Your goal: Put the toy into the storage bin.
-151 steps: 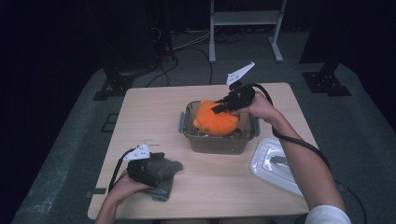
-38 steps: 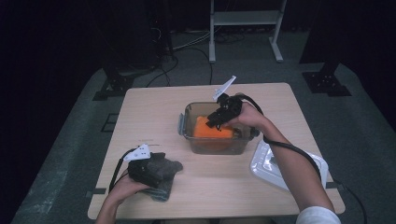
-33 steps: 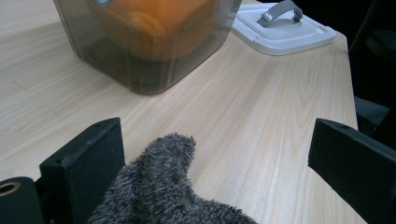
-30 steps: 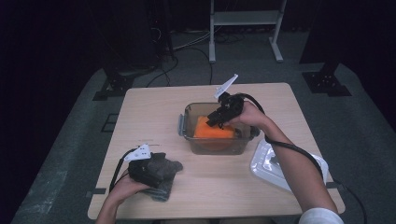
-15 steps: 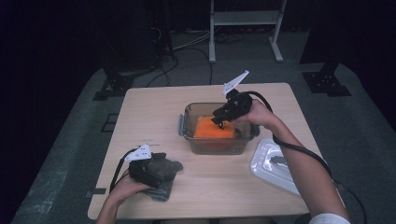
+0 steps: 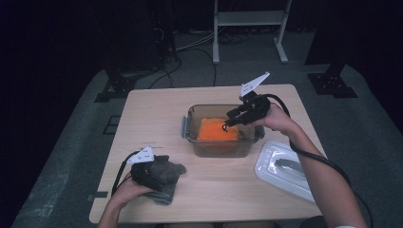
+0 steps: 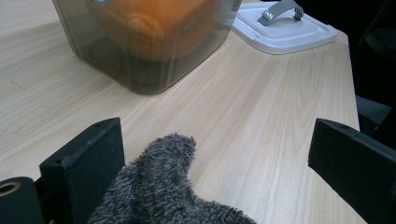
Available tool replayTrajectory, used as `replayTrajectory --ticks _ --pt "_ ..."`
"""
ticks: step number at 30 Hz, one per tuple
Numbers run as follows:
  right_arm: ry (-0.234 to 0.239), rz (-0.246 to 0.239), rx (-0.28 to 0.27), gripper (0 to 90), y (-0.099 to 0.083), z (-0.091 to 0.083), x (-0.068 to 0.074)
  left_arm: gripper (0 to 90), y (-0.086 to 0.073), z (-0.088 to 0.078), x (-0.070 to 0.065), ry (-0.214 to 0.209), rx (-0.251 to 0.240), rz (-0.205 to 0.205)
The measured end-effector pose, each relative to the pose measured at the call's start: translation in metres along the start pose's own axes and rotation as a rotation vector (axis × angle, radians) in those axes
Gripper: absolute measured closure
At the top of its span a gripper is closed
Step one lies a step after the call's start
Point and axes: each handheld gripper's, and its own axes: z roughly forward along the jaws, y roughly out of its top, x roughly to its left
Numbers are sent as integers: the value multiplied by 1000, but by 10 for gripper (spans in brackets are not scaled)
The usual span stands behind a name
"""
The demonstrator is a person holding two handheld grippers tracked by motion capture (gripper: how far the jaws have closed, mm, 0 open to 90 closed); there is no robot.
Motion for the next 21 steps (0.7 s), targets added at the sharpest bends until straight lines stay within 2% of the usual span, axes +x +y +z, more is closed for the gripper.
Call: replayTrajectory --ticks 15,21 --pt "-57 40 -44 449 -28 -38 10 29 1 2 1 0 -1 8" --pt "-84 55 -62 410 -46 -56 16 29 1 2 1 4 1 5"
